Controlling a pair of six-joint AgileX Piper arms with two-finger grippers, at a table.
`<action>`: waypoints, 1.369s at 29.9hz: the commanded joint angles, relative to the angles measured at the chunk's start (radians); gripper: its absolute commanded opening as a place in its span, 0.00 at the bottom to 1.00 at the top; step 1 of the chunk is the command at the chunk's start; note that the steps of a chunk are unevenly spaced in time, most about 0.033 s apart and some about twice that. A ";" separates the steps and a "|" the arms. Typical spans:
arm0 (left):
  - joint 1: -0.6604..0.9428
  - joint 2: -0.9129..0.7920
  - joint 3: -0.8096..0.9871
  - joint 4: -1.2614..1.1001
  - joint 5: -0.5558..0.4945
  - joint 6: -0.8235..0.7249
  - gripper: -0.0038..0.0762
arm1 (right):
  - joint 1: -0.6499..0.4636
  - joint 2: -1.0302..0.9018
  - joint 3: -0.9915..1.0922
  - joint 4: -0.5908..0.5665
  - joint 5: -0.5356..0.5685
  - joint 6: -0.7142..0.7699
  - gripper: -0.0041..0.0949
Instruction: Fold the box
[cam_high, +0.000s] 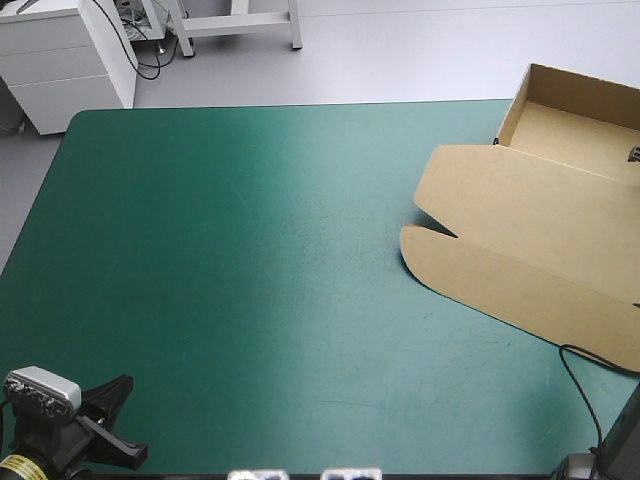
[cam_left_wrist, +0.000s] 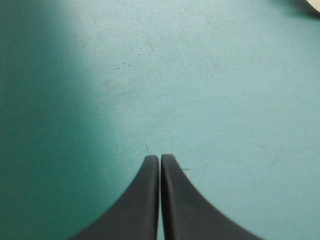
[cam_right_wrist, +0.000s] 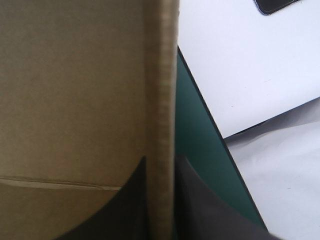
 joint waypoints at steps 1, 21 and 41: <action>-0.008 0.017 -0.024 0.005 -0.068 0.001 0.04 | -0.005 -0.075 -0.026 0.016 -0.003 -0.012 0.31; -0.008 0.017 -0.024 0.005 -0.066 0.001 0.04 | -0.005 -0.337 -0.098 0.095 -0.003 -0.001 0.83; -0.008 0.017 -0.024 0.002 -0.064 -0.018 0.04 | 0.398 -0.962 0.711 0.465 -0.014 -0.288 0.02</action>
